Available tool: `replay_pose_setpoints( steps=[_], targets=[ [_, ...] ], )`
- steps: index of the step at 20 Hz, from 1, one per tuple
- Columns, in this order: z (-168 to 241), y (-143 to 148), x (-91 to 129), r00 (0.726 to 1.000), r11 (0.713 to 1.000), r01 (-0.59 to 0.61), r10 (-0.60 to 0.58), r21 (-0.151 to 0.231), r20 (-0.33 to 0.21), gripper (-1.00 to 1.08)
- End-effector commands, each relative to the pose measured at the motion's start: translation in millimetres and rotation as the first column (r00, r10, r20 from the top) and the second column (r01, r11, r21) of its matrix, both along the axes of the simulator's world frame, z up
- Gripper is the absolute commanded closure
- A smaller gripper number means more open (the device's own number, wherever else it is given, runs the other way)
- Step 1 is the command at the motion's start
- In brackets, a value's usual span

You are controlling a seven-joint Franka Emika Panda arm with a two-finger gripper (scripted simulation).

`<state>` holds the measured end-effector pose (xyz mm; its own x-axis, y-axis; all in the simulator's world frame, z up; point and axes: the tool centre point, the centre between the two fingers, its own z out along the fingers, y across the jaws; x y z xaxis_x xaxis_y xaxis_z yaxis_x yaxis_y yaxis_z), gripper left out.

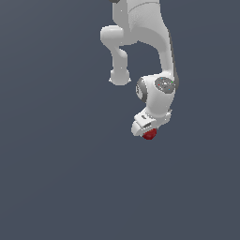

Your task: Pick up the object and move it to a goal position.

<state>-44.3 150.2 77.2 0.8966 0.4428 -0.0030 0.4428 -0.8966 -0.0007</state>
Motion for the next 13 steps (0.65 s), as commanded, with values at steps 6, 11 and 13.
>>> replay_pose_setpoints(
  steps=[6, 11, 13],
  targets=[
    [9.2, 56.2, -19.8, 1.0, 1.0, 0.001, -0.001, 0.0, 0.003, 1.08],
    [11.3, 72.0, -24.8, 1.0, 1.0, 0.001, -0.001, 0.0, 0.003, 1.08],
    [11.5, 73.4, -25.3, 1.0, 1.0, 0.001, -0.001, 0.0, 0.003, 1.08]
  ],
)
